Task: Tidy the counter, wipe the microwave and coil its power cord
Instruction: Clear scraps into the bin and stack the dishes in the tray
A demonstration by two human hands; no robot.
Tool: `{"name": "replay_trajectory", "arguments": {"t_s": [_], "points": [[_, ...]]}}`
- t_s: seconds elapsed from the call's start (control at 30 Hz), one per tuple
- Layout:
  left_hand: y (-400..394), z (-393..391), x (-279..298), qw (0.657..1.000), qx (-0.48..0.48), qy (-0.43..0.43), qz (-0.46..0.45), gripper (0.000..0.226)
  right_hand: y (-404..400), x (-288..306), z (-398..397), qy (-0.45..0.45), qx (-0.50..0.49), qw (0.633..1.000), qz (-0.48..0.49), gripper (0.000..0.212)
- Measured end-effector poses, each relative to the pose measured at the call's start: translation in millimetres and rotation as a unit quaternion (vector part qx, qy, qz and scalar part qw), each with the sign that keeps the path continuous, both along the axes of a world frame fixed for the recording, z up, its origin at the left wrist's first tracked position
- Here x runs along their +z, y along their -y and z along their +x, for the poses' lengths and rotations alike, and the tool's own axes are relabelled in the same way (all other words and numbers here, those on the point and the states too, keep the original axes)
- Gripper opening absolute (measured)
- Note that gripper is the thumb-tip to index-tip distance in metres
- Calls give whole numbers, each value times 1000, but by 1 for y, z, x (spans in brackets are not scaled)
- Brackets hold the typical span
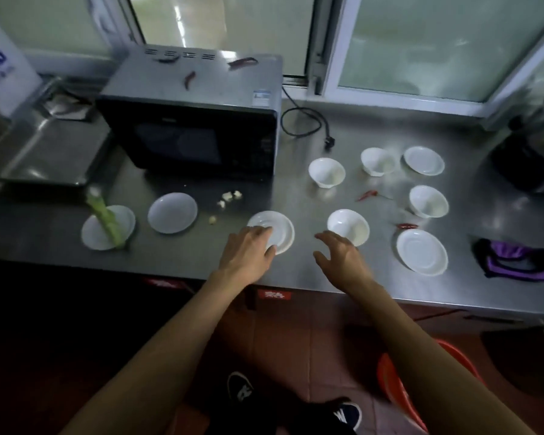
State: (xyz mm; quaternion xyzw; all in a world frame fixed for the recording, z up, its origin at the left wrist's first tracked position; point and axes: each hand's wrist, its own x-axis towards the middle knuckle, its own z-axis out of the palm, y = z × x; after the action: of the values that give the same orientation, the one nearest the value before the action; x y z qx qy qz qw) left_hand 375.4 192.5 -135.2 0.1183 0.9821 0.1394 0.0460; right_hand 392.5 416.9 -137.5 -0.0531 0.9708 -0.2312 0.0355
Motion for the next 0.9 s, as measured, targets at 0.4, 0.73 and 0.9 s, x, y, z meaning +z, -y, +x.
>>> {"name": "replay_trajectory", "arguments": {"t_s": [0.4, 0.73, 0.9], "points": [[112, -24, -8, 995, 93, 5, 33, 48, 127, -5, -69, 40, 75, 996, -19, 43], [130, -93, -32, 989, 139, 37, 43, 41, 143, -40, -148, 63, 90, 993, -40, 41], [126, -118, -47, 987, 137, 70, 36, 38, 148, -63, -176, 80, 99, 991, -42, 42]]}}
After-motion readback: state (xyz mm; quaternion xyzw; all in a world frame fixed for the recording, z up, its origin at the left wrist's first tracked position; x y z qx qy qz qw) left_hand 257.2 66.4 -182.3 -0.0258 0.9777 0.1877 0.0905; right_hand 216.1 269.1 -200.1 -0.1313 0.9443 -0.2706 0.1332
